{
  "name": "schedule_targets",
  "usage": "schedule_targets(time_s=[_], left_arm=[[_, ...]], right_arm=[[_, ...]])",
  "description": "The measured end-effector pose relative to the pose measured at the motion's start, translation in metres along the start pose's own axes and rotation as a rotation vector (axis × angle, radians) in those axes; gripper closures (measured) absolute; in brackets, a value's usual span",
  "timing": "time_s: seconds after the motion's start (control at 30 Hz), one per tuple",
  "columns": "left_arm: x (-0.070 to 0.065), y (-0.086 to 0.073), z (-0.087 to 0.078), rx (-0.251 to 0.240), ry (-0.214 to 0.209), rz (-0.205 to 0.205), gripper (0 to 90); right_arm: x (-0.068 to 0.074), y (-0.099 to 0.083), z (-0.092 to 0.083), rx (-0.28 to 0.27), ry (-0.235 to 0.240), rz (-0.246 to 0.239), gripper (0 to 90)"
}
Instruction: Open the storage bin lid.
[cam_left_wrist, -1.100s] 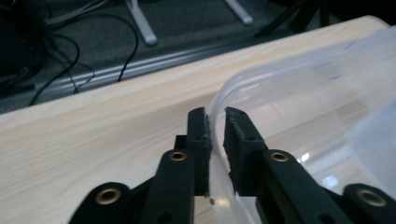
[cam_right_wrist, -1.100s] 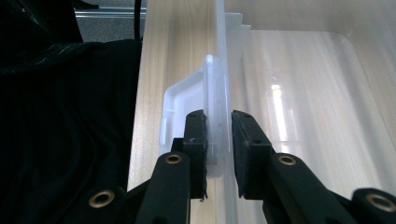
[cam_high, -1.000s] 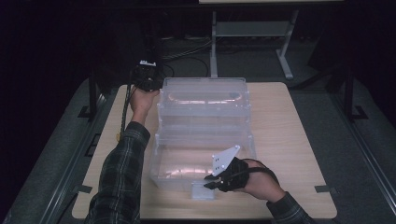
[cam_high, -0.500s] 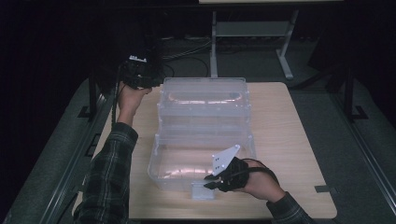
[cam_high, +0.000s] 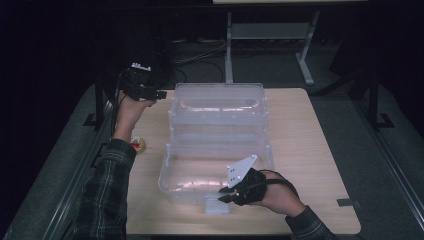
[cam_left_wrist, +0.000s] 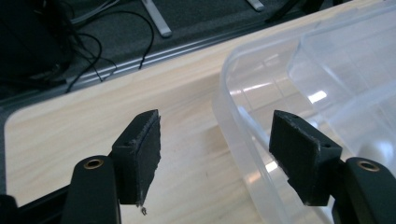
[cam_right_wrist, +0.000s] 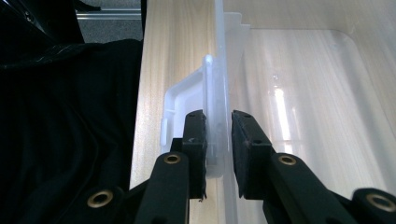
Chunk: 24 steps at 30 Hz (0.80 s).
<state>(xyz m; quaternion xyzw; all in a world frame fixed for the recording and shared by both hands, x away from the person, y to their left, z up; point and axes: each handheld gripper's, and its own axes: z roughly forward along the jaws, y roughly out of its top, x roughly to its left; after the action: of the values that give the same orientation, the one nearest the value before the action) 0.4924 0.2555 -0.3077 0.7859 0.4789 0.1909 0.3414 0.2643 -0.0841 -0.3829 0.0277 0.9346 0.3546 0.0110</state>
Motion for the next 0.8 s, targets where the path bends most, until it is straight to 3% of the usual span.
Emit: schedule_targets(time_s=[0.33, 0.8], left_arm=[[0.008, -0.029, -0.011, 0.052, 0.001, 0.013, 24.1], [0.011, -0.072, -0.031, 0.024, -0.027, 0.027, 14.7]], right_arm=[[-0.001, 0.0, 0.0, 0.001, 0.01, 0.007, 75.9], [0.0, 0.0, 0.0, -0.001, 0.004, 0.009, 75.8]])
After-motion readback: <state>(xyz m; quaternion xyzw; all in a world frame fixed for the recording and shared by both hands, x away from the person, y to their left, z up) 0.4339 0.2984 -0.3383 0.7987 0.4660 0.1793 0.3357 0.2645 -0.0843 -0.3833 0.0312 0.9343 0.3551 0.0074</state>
